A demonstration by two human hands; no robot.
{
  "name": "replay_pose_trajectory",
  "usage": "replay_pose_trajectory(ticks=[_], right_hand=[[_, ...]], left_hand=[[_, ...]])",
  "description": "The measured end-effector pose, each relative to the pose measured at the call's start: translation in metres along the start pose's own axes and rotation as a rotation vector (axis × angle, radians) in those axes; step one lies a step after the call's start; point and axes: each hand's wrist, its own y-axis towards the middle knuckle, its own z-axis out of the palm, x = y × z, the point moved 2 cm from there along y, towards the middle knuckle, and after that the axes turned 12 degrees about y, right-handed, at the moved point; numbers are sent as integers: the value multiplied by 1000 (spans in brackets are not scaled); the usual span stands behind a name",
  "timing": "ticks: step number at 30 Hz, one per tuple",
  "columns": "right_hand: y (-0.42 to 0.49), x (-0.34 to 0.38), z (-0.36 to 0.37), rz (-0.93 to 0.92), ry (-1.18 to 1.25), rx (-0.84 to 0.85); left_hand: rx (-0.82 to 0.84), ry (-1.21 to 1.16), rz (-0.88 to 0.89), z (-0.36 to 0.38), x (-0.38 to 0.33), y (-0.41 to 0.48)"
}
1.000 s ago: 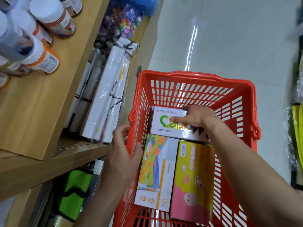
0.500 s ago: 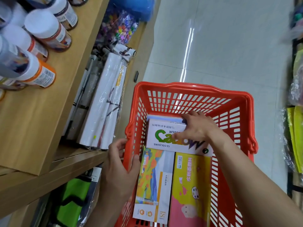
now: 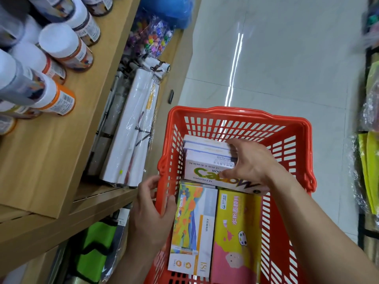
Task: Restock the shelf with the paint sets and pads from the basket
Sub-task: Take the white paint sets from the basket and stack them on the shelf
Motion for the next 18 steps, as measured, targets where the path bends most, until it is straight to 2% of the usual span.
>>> replay_pose_trajectory(ticks=[5, 8, 12, 16, 18], right_hand=[[-60, 4, -34, 62, 418, -161], [-97, 8, -34, 98, 590, -239], [-140, 5, 13, 243, 892, -367], [-181, -6, 83, 465, 1187, -423], [-199, -11, 111, 569, 1234, -447]], left_hand=[[9, 15, 0, -1, -3, -1], [9, 14, 3, -3, -3, -5], [-11, -14, 23, -6, -5, -8], [-39, 11, 44, -11, -11, -7], [-142, 102, 124, -19, -22, -8]])
